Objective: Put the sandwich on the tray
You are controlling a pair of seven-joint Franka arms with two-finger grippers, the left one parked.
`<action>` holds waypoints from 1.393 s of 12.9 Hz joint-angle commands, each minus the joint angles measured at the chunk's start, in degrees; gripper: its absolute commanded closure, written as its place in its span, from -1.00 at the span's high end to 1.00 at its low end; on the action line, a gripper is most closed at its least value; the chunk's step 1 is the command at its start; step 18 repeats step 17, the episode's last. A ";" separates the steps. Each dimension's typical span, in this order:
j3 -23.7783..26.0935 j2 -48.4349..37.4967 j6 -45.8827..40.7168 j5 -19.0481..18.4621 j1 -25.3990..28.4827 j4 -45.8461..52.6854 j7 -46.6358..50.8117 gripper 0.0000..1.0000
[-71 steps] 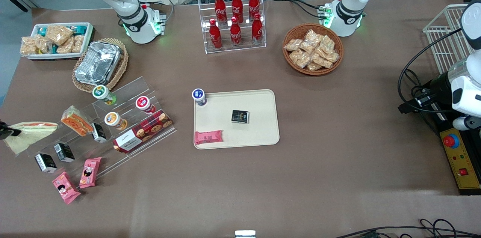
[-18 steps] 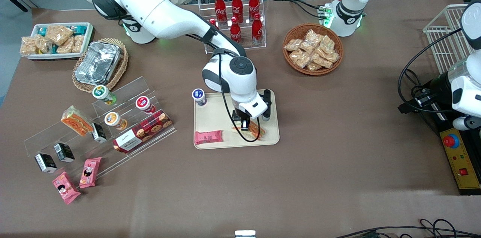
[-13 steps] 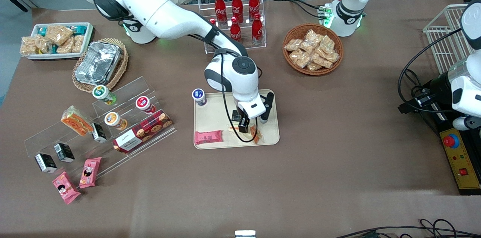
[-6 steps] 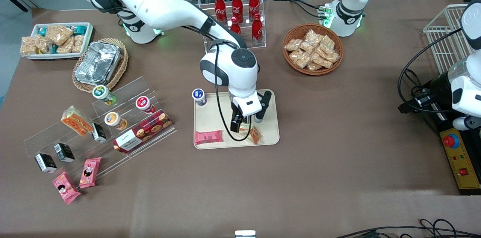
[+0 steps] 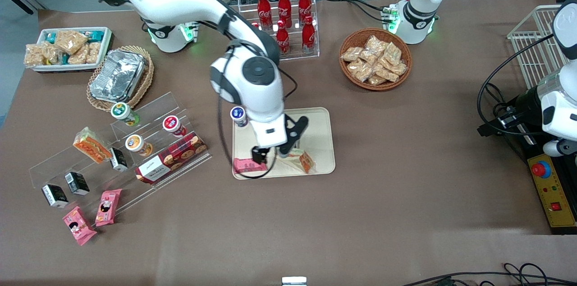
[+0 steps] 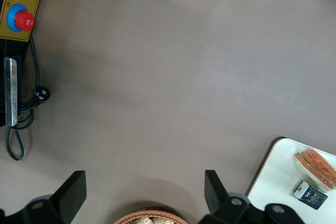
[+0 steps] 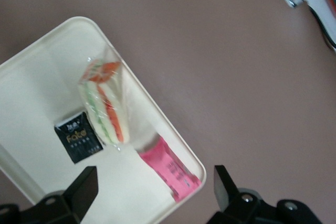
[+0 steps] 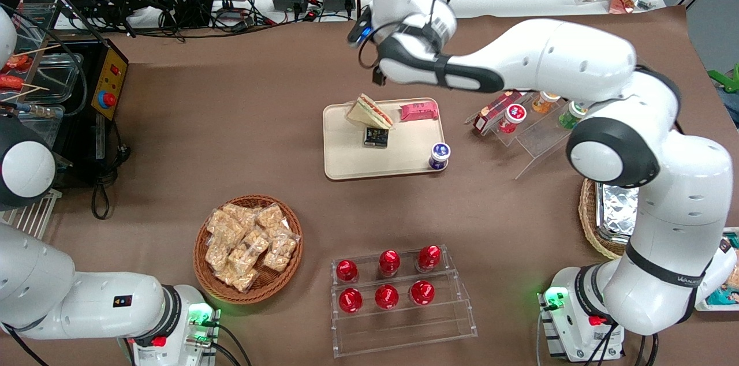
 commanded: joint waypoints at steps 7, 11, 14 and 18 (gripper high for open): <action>-0.68 -13.93 -19.86 20.29 -20.15 -0.17 1.05 0.96; -5.84 -17.09 -26.55 19.78 -24.04 -0.17 1.05 0.96; -10.34 -17.36 -28.23 19.69 -24.04 -0.09 1.05 0.96; -14.99 -17.80 -31.21 19.77 -24.13 1.41 0.97 0.96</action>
